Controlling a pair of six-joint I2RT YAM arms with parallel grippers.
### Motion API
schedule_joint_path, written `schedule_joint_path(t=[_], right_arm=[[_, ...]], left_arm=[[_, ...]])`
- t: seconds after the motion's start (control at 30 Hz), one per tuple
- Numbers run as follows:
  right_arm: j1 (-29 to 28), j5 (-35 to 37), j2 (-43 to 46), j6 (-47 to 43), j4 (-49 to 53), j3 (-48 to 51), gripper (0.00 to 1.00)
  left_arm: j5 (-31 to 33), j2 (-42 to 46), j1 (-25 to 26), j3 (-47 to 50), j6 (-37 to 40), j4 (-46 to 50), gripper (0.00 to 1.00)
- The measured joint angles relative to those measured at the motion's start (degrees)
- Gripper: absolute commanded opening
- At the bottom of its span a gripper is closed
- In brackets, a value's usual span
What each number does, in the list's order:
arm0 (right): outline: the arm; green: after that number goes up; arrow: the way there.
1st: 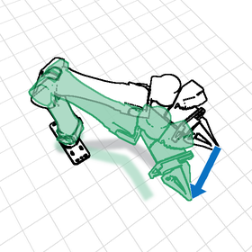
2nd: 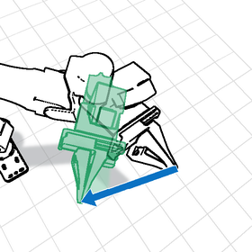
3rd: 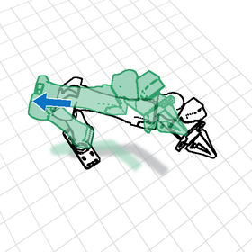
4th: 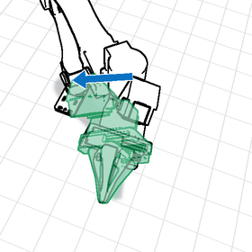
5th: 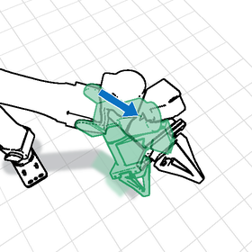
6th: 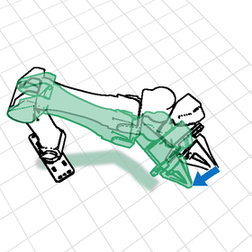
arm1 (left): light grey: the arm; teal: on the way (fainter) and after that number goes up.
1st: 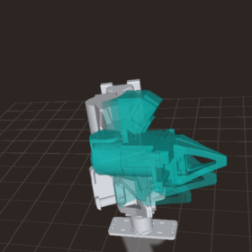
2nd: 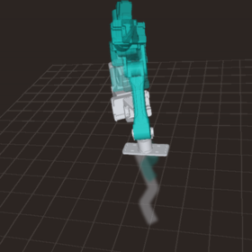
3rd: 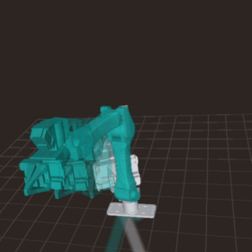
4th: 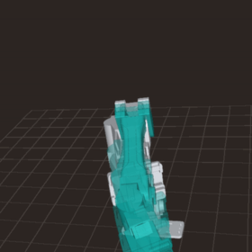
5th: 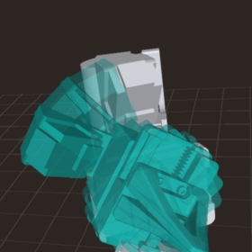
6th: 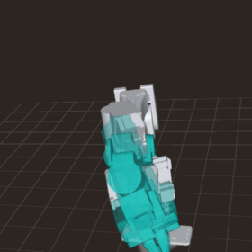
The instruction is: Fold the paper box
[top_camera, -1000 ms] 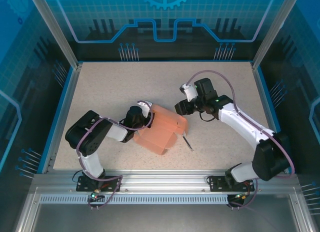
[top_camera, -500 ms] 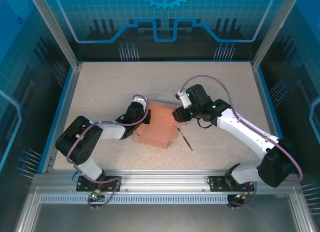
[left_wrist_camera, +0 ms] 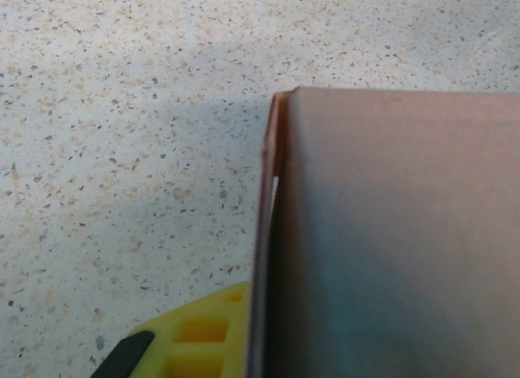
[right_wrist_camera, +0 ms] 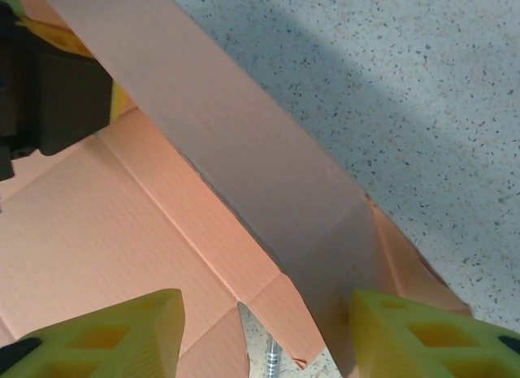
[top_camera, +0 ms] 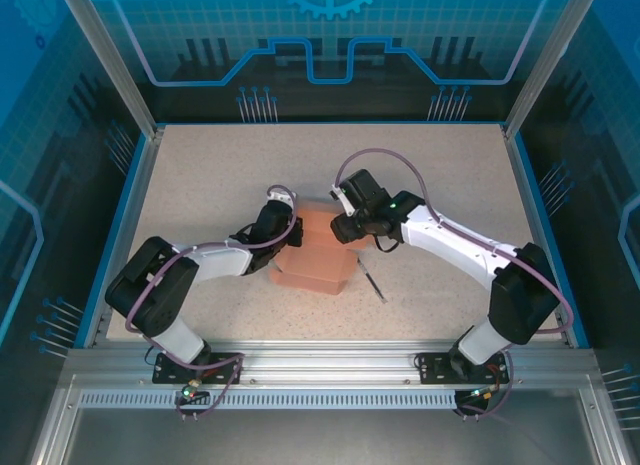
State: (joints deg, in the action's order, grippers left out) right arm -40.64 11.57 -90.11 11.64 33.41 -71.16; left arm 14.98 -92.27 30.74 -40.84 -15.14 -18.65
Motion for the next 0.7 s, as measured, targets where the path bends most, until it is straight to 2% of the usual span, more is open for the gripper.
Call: schedule_joint_path(t=[0.17,0.47,0.7], right_arm=[[-0.1,-0.1,-1.8,1.9,-1.7,0.2,0.54],[1.3,-5.6,-1.7,5.6,-14.6,6.1,0.52],[1.7,-6.0,0.0,5.7,-15.9,8.1,0.54]], left_arm=[[0.7,0.1,0.5,-0.7,0.0,1.0,0.0],[2.3,0.1,0.7,-0.8,-0.7,2.5,0.0],[2.8,0.1,0.8,-0.9,-1.3,2.8,0.0]])
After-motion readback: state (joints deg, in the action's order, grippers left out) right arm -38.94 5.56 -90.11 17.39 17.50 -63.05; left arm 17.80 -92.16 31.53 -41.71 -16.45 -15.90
